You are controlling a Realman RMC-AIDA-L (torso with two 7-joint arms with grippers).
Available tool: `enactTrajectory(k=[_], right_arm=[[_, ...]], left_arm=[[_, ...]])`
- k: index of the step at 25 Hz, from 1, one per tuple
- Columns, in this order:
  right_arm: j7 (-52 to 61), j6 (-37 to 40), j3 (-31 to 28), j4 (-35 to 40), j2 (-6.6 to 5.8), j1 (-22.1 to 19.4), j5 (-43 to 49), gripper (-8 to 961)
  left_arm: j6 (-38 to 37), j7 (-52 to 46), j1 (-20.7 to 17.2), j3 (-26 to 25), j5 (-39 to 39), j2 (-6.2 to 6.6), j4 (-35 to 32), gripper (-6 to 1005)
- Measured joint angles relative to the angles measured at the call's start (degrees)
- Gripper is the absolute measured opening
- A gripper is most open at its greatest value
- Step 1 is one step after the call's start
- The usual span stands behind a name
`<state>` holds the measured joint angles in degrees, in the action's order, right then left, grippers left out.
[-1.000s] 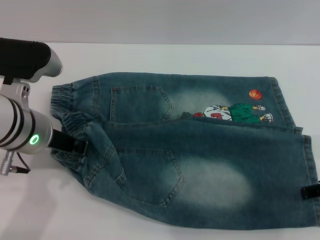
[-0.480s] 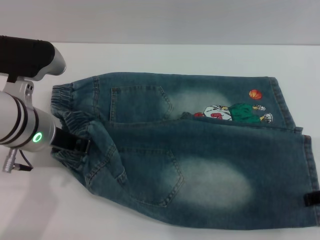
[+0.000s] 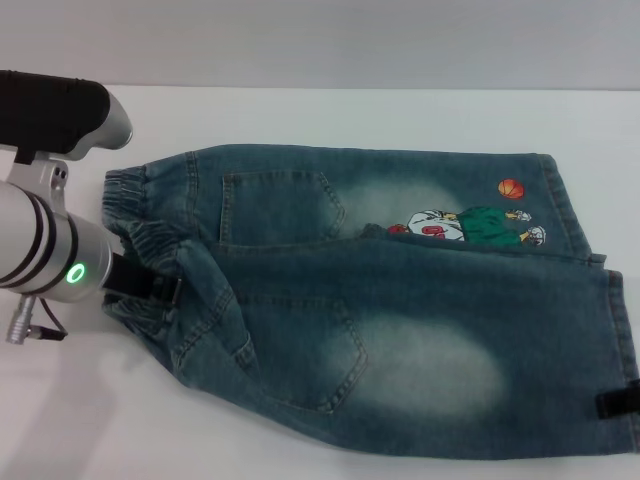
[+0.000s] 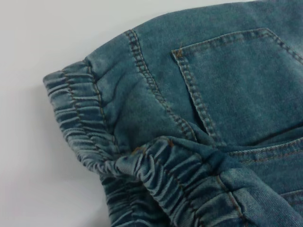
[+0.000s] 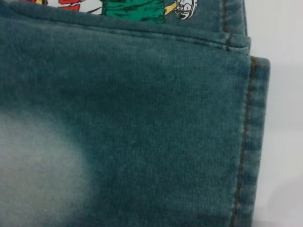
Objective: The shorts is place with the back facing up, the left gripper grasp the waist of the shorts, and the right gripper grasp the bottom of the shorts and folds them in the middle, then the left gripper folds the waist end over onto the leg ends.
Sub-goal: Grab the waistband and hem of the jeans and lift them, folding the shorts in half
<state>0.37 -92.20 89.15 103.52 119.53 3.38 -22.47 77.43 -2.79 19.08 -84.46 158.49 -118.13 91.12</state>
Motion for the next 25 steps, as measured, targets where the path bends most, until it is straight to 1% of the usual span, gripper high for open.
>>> enactTrajectory(k=[11, 25], right_arm=[[0.1, -0.9, -0.4, 0.6, -0.13, -0.3, 1.6, 738], [1.3, -1.0, 1.5, 0.4, 0.09, -0.4, 1.3, 728]], left_arm=[[-0.5, 0.7, 0.0, 0.1, -0.9, 0.01, -0.5, 120], [-1.0, 0.9, 0.6, 0.0, -1.4, 0.00, -1.1, 120]])
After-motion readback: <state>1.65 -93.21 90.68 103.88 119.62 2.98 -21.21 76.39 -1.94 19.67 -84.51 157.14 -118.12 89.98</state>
